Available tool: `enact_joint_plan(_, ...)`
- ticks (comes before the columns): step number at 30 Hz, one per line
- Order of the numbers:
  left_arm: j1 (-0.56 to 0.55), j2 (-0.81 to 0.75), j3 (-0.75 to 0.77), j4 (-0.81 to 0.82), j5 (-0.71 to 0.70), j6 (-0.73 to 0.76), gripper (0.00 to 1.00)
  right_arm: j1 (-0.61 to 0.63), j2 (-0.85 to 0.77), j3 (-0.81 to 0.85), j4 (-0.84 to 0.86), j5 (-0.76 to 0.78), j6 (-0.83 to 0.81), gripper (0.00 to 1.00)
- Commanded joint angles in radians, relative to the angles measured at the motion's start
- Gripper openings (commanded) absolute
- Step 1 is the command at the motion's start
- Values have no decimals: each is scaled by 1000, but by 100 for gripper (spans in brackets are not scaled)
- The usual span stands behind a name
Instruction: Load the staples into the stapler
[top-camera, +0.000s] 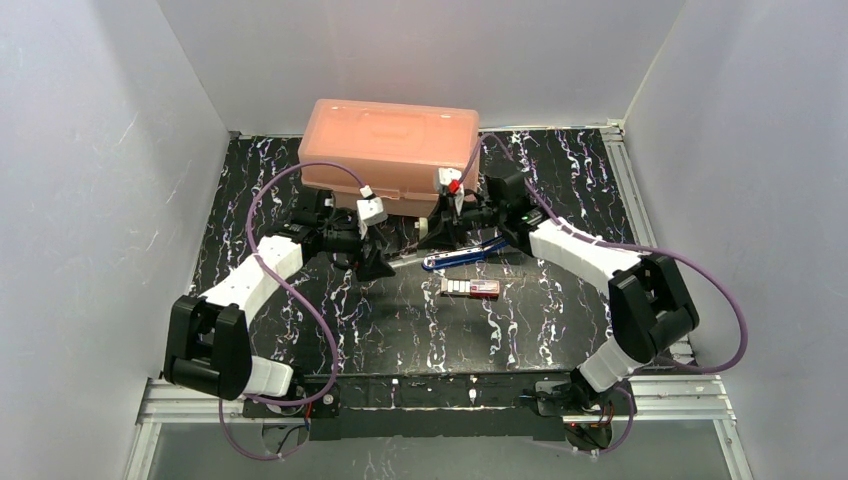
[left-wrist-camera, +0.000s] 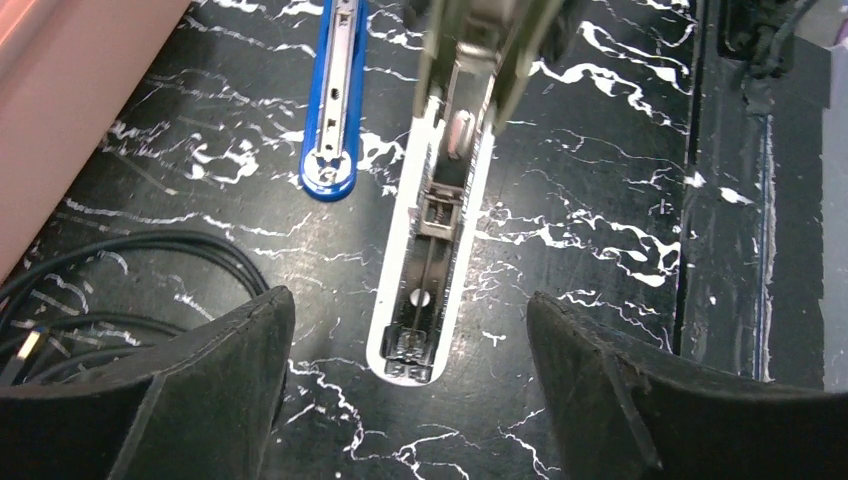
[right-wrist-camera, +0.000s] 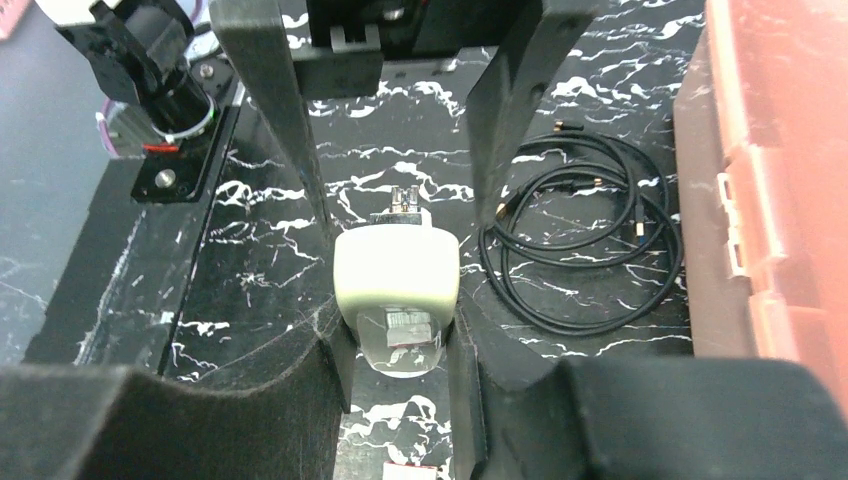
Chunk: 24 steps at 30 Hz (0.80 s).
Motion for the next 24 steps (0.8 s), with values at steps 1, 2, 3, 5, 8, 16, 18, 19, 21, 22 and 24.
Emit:
enact_joint_plan(1,49,-38,40,-69,-46,43,88,26,38,48,-44,32,-125,1)
enact_joint_plan(2,70,-43,45,-91,-47,57,92,29,48,46,-32,33,-127,1)
enact_joint_plan(3,91,-47,53,-118,-48,73,97,36,59,46,-23,32,-132,1)
enact_joint_plan(5,144,-58,67,-172,-45,106,98,56,85,47,-13,34,-156,1)
enact_joint_plan(8,247,-82,70,-204,-27,106,99,94,133,62,-19,27,-208,3)
enact_joint_plan(16,405,-173,41,-177,-55,63,99,150,263,123,-59,-38,-327,4)
enact_joint_plan(18,405,-179,38,-174,-64,54,98,157,279,131,-63,-54,-354,5)
enact_joint_plan(19,406,-179,37,-174,-66,48,99,159,285,133,-65,-62,-367,6)
enact_joint_plan(21,406,-177,36,-165,-73,36,99,165,290,128,-66,-73,-403,6)
enact_joint_plan(22,406,-177,35,-159,-76,27,99,166,291,125,-66,-81,-414,7)
enact_joint_plan(24,406,-178,32,-147,-78,19,99,168,294,114,-56,-94,-429,9)
